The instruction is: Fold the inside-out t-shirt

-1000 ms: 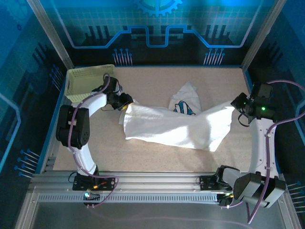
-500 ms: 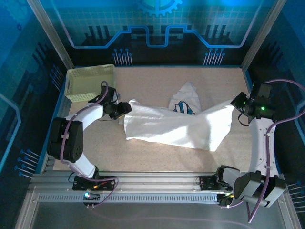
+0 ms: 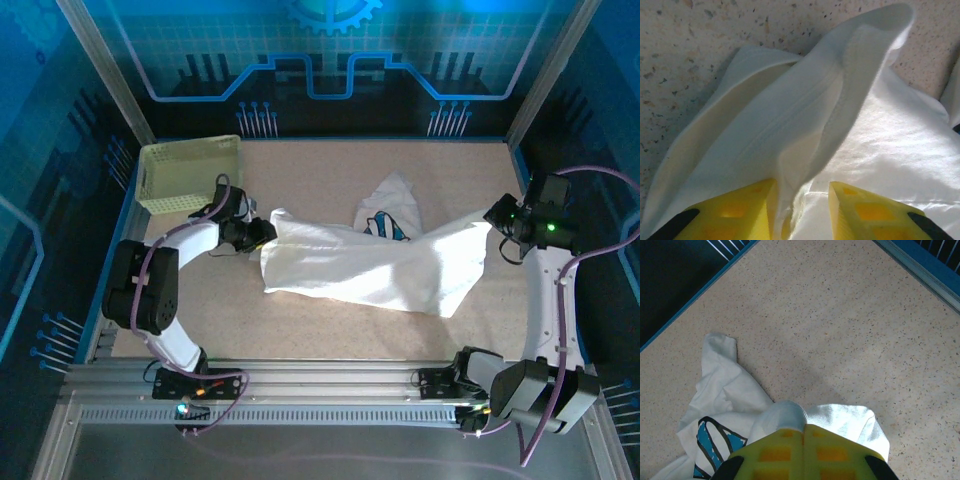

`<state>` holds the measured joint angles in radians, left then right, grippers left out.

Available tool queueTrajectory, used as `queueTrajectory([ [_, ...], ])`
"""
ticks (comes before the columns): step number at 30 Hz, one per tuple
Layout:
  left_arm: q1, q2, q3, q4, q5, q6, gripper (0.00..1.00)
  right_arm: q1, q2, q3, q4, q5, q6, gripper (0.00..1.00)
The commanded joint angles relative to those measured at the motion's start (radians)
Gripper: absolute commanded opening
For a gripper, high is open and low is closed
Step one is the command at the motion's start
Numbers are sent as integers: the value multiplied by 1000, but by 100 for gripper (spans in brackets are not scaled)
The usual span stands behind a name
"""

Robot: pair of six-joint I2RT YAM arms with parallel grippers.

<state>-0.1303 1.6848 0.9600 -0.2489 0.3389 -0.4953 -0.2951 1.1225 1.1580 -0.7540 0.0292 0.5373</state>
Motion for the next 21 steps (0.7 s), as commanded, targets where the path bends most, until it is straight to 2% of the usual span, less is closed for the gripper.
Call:
queueTrajectory([
  [1, -1, 17, 6, 3, 32, 9, 31, 4, -10, -5, 10, 15, -13, 0],
  [10, -2, -27, -1, 3, 25, -6, 0, -5, -10, 27, -24, 29, -4, 0],
  [15, 14, -177, 12, -16, 20, -51, 0, -29, -22, 112, -79, 13, 10, 0],
  [18, 34, -337, 75, -39, 60, -80, 0, -61, -29, 236, -139, -17, 16, 0],
  [21, 51, -496, 191, -77, 43, -73, 0, -101, -35, 392, -196, -52, 27, 0],
])
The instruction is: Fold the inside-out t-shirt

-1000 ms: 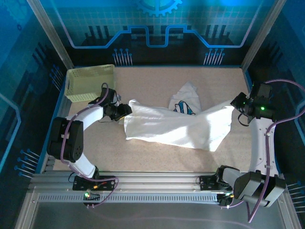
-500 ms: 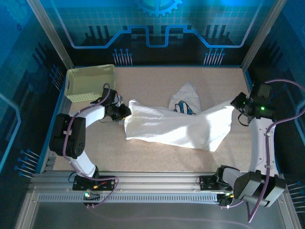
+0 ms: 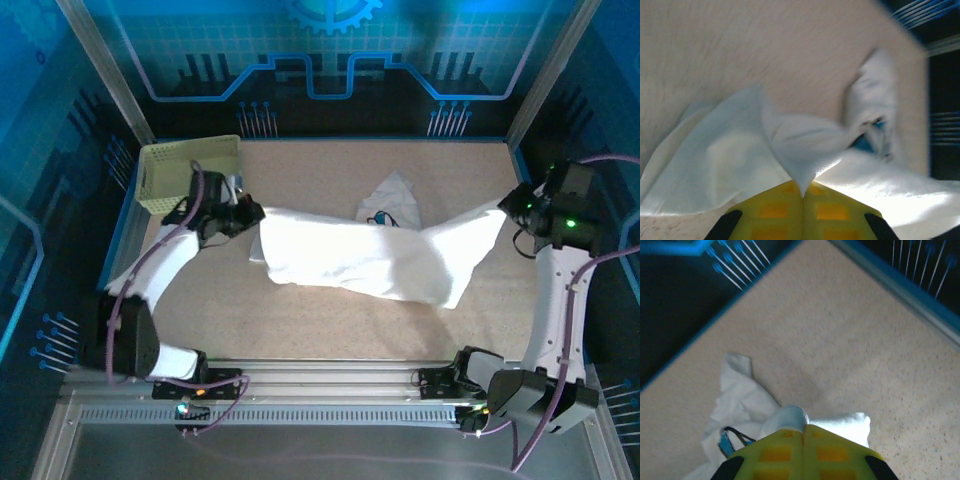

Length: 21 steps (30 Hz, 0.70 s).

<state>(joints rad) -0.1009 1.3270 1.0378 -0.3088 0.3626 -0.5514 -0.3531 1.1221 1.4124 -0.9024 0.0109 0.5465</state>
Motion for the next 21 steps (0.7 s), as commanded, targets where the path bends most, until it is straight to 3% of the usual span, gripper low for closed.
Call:
queueTrajectory([
  [1, 28, -185, 160, -28, 8, -10, 0, -59, -32, 207, -70, -51, 21, 0],
  [6, 46, -351, 351, -38, -75, 47, 0, -160, 12, 618, -167, -119, 26, 0],
  [12, 46, -467, 448, 35, -62, 100, 0, -168, 46, 1036, -166, -65, -7, 0],
  [17, 46, -515, 393, 79, -45, 88, 0, -152, -57, 1021, 22, -34, -55, 0],
  [21, 47, -390, 357, -29, -63, 83, 0, -150, -52, 901, 63, -107, -71, 0],
])
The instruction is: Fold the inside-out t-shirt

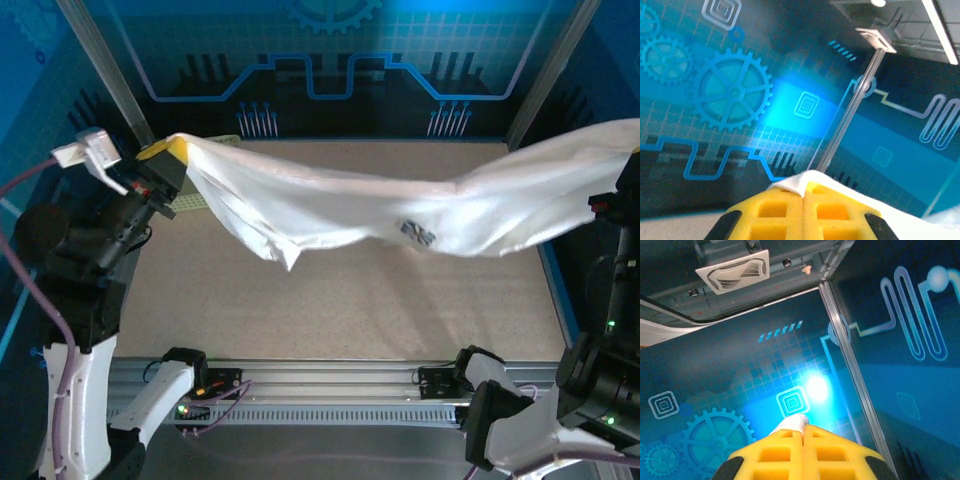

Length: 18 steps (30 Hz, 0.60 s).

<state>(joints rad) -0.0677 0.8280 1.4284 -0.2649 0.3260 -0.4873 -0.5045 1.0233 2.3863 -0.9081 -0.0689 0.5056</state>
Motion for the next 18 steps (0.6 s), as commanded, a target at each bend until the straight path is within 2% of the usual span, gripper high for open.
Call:
queueTrajectory([
  [1, 13, 177, -27, -114, -6, 23, 0, 1, 66, -112, 59, -44, -29, 0],
  [5, 12, 525, 48, -359, 1, 32, 0, 3, 139, -306, 34, -67, -29, 0],
  [7, 15, 597, 10, -336, 8, 6, 0, 2, 166, -367, 38, -85, -34, 0],
  [10, 16, 563, -81, -196, 49, -47, 0, 4, 208, -389, 35, -116, -39, 0],
  [18, 16, 346, -158, -21, 80, -56, 0, 0, 235, -235, -4, -152, -33, 0],
])
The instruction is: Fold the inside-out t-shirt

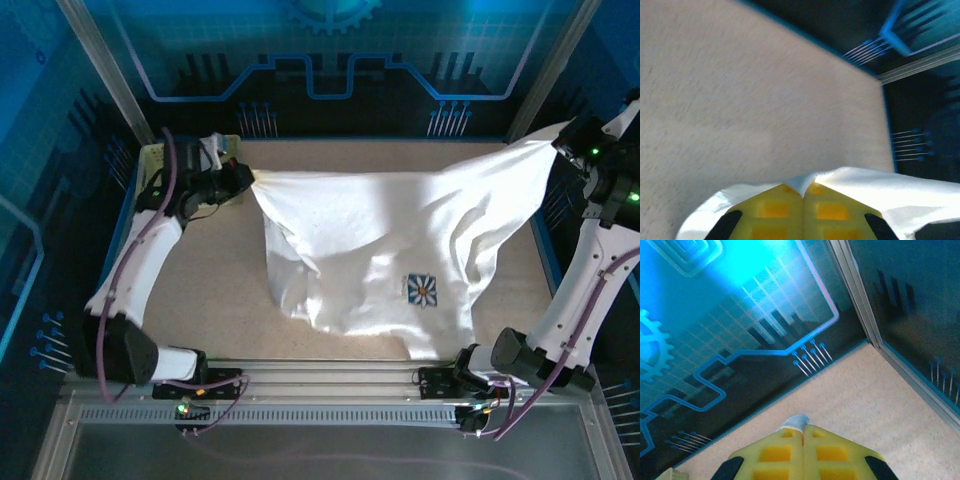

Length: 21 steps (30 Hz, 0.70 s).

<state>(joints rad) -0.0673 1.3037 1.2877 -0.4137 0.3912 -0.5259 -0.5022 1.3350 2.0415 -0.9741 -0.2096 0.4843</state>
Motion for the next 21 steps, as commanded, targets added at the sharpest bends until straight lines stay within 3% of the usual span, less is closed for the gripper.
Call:
queueTrajectory([
  [1, 15, -167, -34, 153, 12, -21, 0, -3, -85, 127, 59, -10, -10, 0],
  [10, 15, -410, -74, 252, -23, -30, 0, -7, -216, 259, 90, 116, -55, 0],
  [17, 16, -497, -26, 259, -11, -48, 0, 41, -318, 292, 131, 215, -102, 0],
  [21, 15, -479, 22, 219, -15, -32, 0, 77, -300, 307, 140, 218, -116, 0],
])
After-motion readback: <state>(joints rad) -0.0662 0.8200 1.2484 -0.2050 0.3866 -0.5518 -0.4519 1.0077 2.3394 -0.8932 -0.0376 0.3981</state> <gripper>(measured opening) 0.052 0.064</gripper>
